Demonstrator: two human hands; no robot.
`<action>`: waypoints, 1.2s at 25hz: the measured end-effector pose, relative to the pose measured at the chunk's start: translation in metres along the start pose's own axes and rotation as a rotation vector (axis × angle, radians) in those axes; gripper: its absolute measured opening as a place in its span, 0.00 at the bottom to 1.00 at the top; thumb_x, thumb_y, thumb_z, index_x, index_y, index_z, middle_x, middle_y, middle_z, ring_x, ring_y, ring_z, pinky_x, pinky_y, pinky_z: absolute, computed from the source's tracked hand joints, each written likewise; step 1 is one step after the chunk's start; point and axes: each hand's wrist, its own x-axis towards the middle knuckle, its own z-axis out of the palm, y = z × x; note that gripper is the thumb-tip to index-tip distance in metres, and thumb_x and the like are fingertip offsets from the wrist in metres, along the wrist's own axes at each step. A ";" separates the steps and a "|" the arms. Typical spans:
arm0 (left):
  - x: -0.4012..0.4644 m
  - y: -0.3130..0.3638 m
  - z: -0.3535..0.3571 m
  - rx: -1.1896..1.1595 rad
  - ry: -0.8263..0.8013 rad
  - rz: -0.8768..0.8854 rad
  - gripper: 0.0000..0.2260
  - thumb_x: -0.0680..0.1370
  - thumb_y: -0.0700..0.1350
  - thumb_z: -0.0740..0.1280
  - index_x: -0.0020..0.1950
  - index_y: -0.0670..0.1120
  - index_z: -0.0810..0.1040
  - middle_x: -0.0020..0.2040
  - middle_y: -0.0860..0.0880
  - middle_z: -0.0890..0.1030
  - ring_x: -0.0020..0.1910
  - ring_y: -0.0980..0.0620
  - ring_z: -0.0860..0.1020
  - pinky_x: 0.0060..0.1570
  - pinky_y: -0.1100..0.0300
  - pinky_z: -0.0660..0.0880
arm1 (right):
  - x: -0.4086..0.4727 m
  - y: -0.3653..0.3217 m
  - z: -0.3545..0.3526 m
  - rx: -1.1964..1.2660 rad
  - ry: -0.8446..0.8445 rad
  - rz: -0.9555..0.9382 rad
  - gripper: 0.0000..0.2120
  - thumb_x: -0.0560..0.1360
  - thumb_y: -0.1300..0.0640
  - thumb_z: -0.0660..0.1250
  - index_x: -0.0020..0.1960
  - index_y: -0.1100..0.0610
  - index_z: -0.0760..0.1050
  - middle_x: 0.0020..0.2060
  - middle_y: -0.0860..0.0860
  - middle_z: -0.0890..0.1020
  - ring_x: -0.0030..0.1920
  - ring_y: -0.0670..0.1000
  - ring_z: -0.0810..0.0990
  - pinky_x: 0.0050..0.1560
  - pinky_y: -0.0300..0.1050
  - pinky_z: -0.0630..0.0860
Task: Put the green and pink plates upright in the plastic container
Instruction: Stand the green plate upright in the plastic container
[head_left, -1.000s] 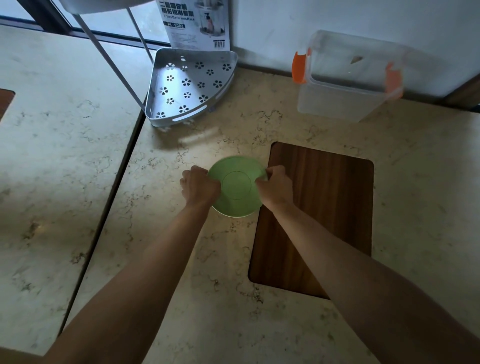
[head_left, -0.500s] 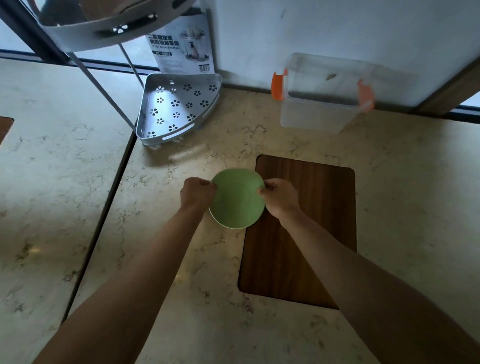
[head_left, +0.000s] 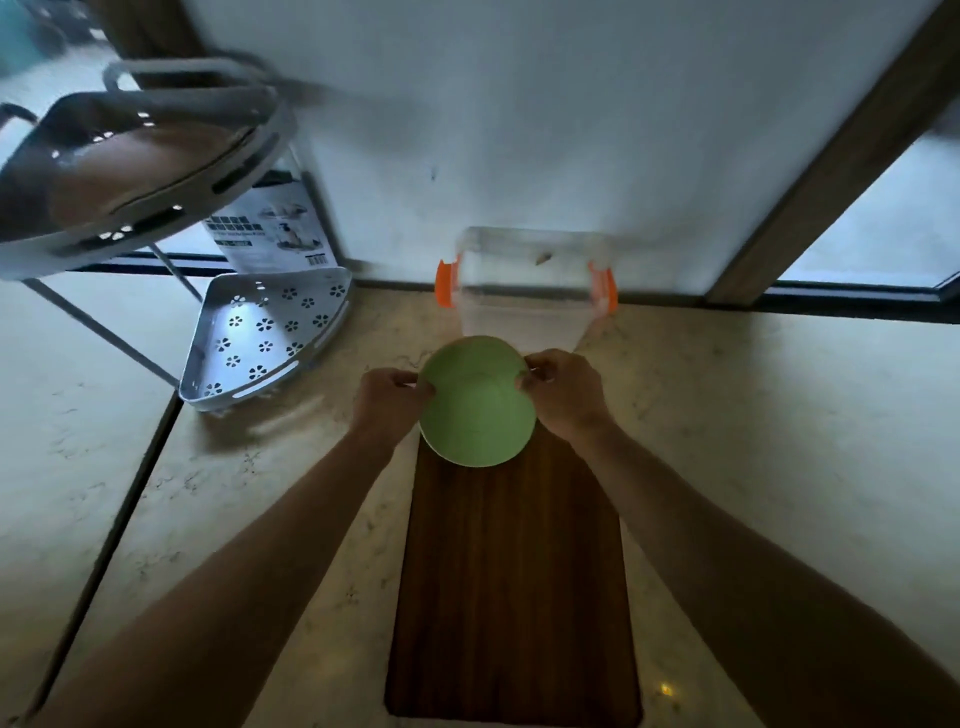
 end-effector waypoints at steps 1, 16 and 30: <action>0.006 0.013 0.005 -0.021 -0.006 0.018 0.09 0.74 0.40 0.72 0.53 0.39 0.83 0.51 0.40 0.84 0.47 0.42 0.82 0.50 0.46 0.81 | 0.009 -0.003 -0.012 0.005 0.020 -0.025 0.11 0.75 0.57 0.70 0.57 0.56 0.81 0.50 0.51 0.86 0.41 0.42 0.78 0.37 0.25 0.64; 0.114 0.160 0.038 -0.132 -0.055 0.261 0.05 0.70 0.36 0.71 0.41 0.46 0.81 0.44 0.39 0.84 0.47 0.35 0.84 0.50 0.40 0.82 | 0.163 -0.040 -0.102 0.053 0.214 -0.275 0.09 0.72 0.60 0.72 0.52 0.57 0.82 0.43 0.47 0.82 0.45 0.47 0.80 0.43 0.28 0.69; 0.175 0.113 0.089 0.450 0.161 0.535 0.07 0.73 0.41 0.72 0.51 0.48 0.85 0.48 0.43 0.79 0.53 0.42 0.73 0.52 0.54 0.67 | 0.210 0.033 -0.059 -0.243 0.224 -0.412 0.07 0.70 0.61 0.72 0.48 0.56 0.80 0.44 0.51 0.83 0.50 0.57 0.76 0.51 0.53 0.72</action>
